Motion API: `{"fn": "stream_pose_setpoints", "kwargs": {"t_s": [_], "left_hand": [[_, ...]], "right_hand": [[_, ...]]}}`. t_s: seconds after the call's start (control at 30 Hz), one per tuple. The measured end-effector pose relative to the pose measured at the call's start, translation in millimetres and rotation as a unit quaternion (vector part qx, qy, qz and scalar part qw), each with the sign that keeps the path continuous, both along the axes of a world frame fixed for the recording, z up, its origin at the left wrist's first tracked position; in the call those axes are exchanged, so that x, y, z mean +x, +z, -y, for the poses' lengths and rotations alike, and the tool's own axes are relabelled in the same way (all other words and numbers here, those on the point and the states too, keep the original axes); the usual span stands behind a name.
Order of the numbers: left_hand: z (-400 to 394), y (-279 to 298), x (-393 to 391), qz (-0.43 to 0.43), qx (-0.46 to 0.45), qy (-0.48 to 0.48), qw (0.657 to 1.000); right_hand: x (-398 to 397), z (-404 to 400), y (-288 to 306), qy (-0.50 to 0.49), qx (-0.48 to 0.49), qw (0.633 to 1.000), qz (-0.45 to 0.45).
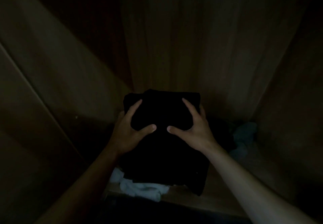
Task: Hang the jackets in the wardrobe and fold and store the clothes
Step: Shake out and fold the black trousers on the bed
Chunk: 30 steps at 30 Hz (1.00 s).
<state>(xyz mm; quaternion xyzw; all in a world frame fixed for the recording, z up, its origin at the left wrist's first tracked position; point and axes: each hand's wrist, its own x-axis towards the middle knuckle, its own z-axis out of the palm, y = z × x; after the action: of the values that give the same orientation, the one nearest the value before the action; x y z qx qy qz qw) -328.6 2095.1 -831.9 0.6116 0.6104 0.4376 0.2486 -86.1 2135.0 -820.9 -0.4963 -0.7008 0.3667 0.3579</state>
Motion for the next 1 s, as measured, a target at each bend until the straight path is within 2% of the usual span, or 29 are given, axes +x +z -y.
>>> {"fn": "stream_pose_setpoints", "kwargs": {"t_s": [0.2,0.3,0.33,0.4,0.43,0.47,0.57,0.9,0.97,1.0], "left_hand": [[-27.2,-54.9,-25.6,0.037,-0.014,0.000,0.999],[-57.4,-97.3,-39.8,0.010,-0.073,0.035,0.997],[-66.6,-117.8,-42.2,-0.041,-0.109,0.058,0.991],[-73.9,-160.0,-38.7,-0.245,-0.160,0.083,0.953],[-72.9,-178.2,-33.2,-0.321,-0.161,0.078,0.930],[-71.2,-193.4,-27.9,-0.349,-0.157,0.069,0.921],[-72.9,-212.3,-26.4,-0.335,-0.165,0.055,0.926],[-86.8,-208.6,-20.0,-0.370,-0.243,0.052,0.895],[-79.4,-207.2,-12.5,-0.380,-0.248,0.064,0.889],[-75.7,-202.4,-9.1,-0.391,-0.248,0.070,0.883]], "right_hand": [[-25.8,-29.8,-49.1,0.001,-0.050,0.998,0.025],[-42.0,-56.1,-92.7,-0.014,-0.079,0.994,0.075],[-48.3,-64.5,-112.0,-0.017,-0.096,0.987,0.130],[-61.4,-74.6,-155.8,-0.013,-0.124,0.953,0.276],[-66.5,-76.1,-176.5,-0.008,-0.114,0.943,0.313],[-69.3,-76.3,-194.3,-0.005,-0.089,0.944,0.316],[-66.9,-81.6,-222.7,0.007,-0.028,0.957,0.289],[-66.5,-86.9,-217.1,-0.006,-0.063,0.921,0.384],[-67.8,-75.9,-214.4,-0.022,-0.029,0.916,0.399],[-69.6,-68.6,-211.9,-0.034,0.017,0.910,0.413]]}}
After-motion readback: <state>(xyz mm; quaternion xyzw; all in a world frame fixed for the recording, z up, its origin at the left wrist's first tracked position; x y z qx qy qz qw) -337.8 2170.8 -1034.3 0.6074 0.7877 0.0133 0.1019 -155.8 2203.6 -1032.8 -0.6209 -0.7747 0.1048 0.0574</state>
